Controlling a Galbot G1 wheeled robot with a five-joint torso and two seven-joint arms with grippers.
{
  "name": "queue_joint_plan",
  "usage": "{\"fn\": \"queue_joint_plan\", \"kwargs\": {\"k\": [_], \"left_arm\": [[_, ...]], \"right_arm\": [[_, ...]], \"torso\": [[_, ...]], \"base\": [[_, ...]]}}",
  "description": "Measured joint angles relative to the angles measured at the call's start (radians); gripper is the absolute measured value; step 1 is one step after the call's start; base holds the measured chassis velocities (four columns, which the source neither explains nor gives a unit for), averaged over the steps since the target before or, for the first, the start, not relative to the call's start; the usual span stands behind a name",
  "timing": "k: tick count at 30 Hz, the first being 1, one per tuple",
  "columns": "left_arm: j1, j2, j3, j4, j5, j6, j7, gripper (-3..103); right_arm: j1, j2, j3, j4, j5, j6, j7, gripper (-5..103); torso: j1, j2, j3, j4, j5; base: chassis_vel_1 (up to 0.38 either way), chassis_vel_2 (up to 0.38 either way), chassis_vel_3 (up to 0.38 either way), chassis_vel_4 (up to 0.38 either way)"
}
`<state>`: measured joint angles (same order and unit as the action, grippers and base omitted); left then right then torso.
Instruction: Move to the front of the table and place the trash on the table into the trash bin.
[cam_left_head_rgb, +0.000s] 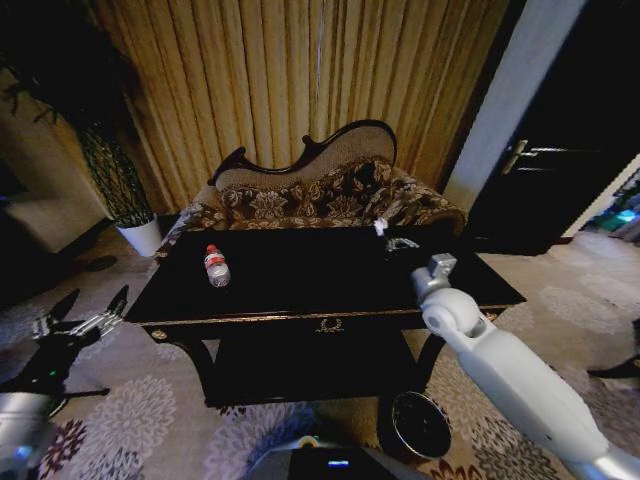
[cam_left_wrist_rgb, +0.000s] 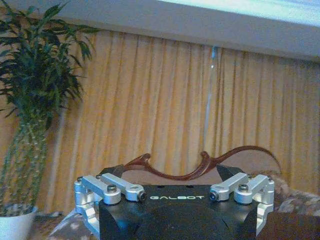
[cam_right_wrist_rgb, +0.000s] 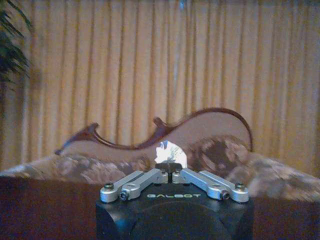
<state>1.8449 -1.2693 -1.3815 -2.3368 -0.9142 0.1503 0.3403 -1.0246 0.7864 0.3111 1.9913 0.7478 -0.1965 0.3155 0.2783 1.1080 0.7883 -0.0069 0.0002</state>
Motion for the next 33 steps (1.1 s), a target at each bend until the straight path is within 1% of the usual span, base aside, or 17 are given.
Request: {"fn": "queue_joint_plan", "kwargs": {"k": [1,2,3,4,5,6,7,9,11,14,18,25,27,33], "left_arm": [[-0.002,0.016,0.0,0.006,-0.013,-0.004,0.006,100],[-0.003,0.026,-0.001,0.011,-0.02,-0.01,0.013,100],[-0.003,0.026,-0.001,0.011,-0.02,-0.01,0.013,100],[-0.004,0.034,-0.001,0.014,-0.028,-0.016,0.018,100],[-0.004,0.034,-0.001,0.014,-0.028,-0.016,0.018,100],[-0.004,0.041,-0.001,0.017,-0.034,-0.02,0.023,100],[-0.007,0.052,0.0,0.023,-0.038,-0.023,0.027,100],[-0.008,0.056,0.001,0.025,-0.039,-0.024,0.028,100],[-0.014,0.066,0.007,0.03,-0.041,-0.026,0.029,100],[-0.016,0.072,0.009,0.035,-0.044,-0.026,0.029,100],[-0.017,0.079,0.01,0.048,-0.049,-0.026,0.029,100],[-0.01,0.083,-0.002,0.051,-0.054,-0.025,0.024,100],[-0.011,0.084,-0.007,0.044,-0.054,-0.013,0.011,100],[-0.012,0.078,-0.007,0.037,-0.053,-0.004,0.002,100]], "right_arm": [[-0.047,0.002,0.046,-0.003,-0.004,0.0,-0.019,0],[-0.086,0.003,0.083,-0.004,-0.007,0.0,-0.038,0],[-0.086,0.003,0.083,-0.004,-0.007,0.0,-0.038,0],[-0.113,0.005,0.117,-0.004,-0.012,0.0,-0.049,0],[-0.113,0.005,0.117,-0.004,-0.012,0.0,-0.049,0],[-0.137,0.009,0.15,-0.004,-0.016,0.0,-0.055,0],[-0.179,0.02,0.208,0.002,-0.019,-0.001,-0.061,0],[-0.188,0.023,0.222,0.004,-0.019,-0.001,-0.062,0],[-0.228,0.032,0.284,0.021,-0.019,-0.002,-0.062,0],[-0.25,0.039,0.316,0.034,-0.017,-0.003,-0.062,0],[-0.271,0.048,0.335,0.053,-0.017,-0.005,-0.063,0],[-0.289,0.05,0.336,0.085,-0.012,-0.023,-0.063,0],[-0.291,0.05,0.334,0.095,-0.006,-0.033,-0.063,0],[-0.297,0.057,0.332,0.099,-0.007,-0.035,-0.063,0]], "torso": [[0.0,0.0,0.0,0.0001,-0.0004],[0.0,0.0,0.0,-0.0005,0.0],[0.0,0.0,0.0,-0.0005,0.0],[0.0,0.0,0.0,-0.0007,0.0],[0.0,0.0,0.0,-0.0007,0.0],[0.0,0.0,0.0,-0.0005,-0.0002],[0.0,0.0,0.0,-0.0003,-0.0001],[0.0,0.0,0.0,-0.0002,0.0001],[0.0,0.0,0.0,-0.0004,-0.0006],[0.0,0.0,0.0,-0.0003,-0.0003],[0.0,0.0,0.0,-0.0001,-0.0002],[0.0,0.0,0.0,-0.0001,-0.0003],[0.0,0.0,0.0,-0.0002,-0.0002],[0.0,0.0,0.0,-0.0002,-0.0002]], "base": [[0.0,0.0,0.0,0.0],[0.0,0.0,0.0,0.0],[0.0,0.0,0.0,0.0],[0.0,0.0,0.0,0.0],[0.0,0.0,0.0,0.0],[0.0,0.0,0.0,0.0],[0.0,0.0,0.0,0.0],[0.0,0.0,0.0,0.0],[0.0,0.0,0.0,0.0],[0.0,0.0,0.0,0.0],[0.0,0.0,0.0,0.0],[0.0,0.0,0.0,0.0],[0.0,0.0,0.0,0.0],[0.0,0.0,0.0,0.0]]}}
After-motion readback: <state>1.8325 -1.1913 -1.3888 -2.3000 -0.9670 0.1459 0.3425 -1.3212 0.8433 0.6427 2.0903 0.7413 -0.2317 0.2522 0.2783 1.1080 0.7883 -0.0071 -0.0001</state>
